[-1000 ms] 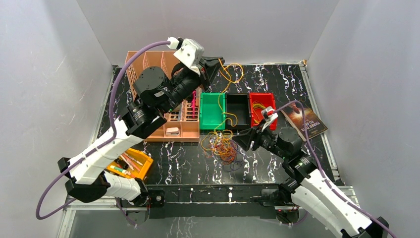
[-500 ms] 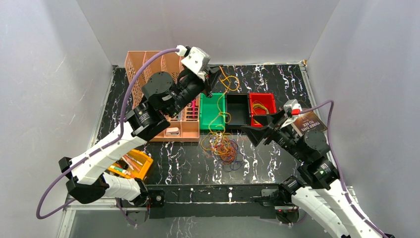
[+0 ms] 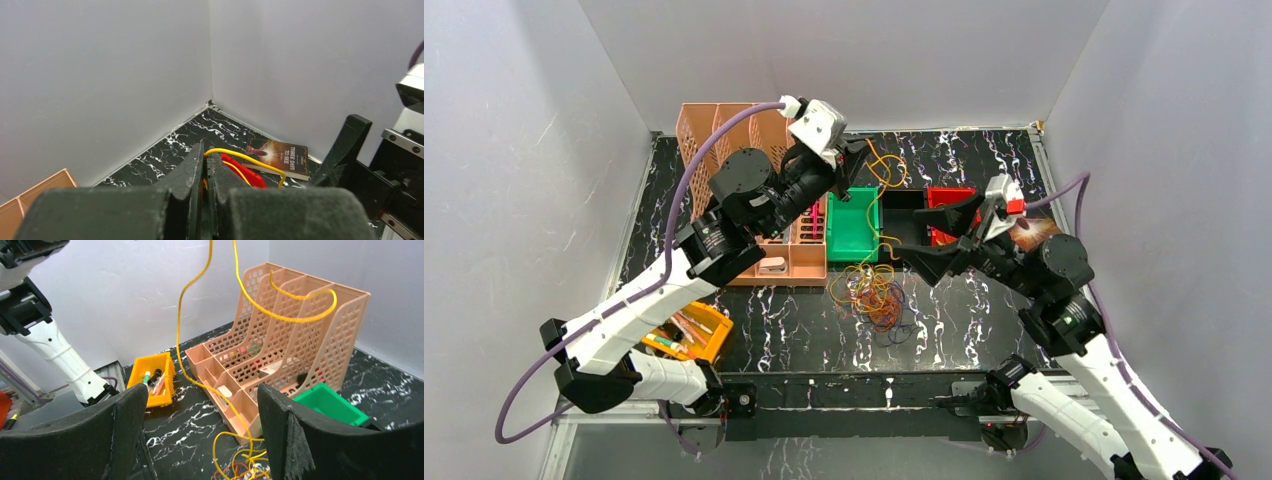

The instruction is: Untangle the cables

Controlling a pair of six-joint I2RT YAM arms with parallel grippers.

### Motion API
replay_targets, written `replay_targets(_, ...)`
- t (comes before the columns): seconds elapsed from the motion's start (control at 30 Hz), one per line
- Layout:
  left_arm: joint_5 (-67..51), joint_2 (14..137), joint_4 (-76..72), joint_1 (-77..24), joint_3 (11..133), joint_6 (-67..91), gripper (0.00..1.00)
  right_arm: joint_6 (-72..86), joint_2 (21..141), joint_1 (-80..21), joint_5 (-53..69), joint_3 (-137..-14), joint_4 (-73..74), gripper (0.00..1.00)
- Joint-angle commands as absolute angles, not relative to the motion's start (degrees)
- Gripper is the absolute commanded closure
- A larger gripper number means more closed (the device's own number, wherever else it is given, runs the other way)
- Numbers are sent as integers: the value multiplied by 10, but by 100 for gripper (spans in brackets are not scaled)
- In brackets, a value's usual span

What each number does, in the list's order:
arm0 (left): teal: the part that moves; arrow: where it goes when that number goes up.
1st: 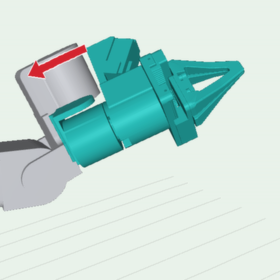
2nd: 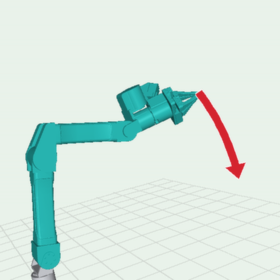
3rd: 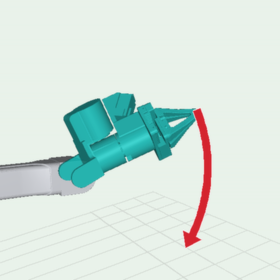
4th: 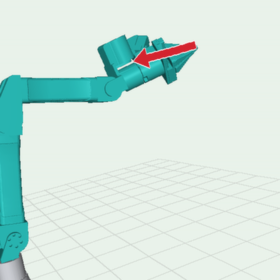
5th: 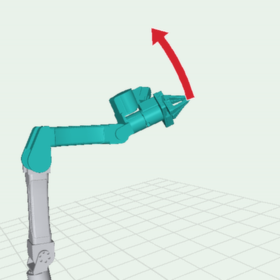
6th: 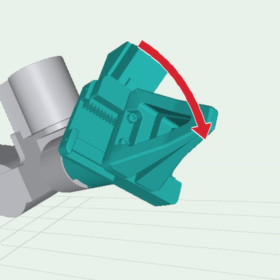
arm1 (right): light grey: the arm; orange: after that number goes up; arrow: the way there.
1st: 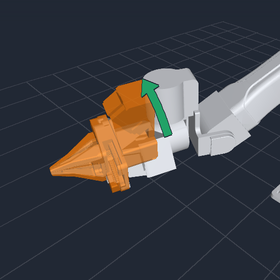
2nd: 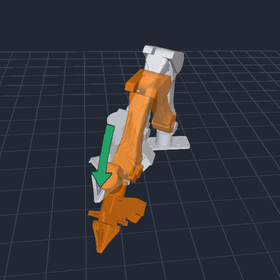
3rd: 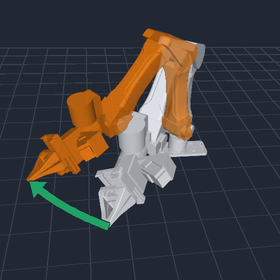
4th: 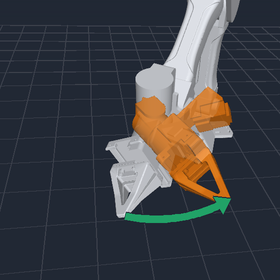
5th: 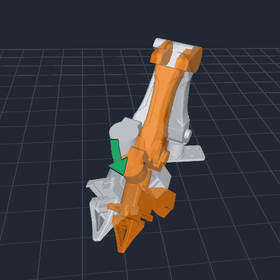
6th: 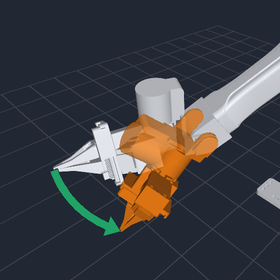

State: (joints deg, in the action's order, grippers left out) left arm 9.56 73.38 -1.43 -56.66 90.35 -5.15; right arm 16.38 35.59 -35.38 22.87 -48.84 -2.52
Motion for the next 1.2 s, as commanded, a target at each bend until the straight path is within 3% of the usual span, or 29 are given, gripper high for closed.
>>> replay_targets(0.0, 78, 721, -22, -563, 901, -45, 100, 186, 405, -355, 276, -484, -166, 11)
replay_targets(0.2, 68, 725, -27, -563, 896, -32, 100, 209, 490, -356, 308, -478, -259, 14)
replay_targets(0.3, 64, 727, -27, -563, 896, -29, 100, 221, 521, -355, 292, -468, -285, 22)
replay_targets(0.7, 75, 713, -34, -563, 871, -28, 100, 203, 517, -356, 215, -440, -233, 100)
replay_targets(1.0, 111, 680, -32, -563, 828, -29, 100, 177, 432, -356, 82, -452, -95, 100)
replay_targets(1.17, 125, 663, -35, -563, 808, -28, 100, 157, 418, -355, 71, -486, -52, 100)
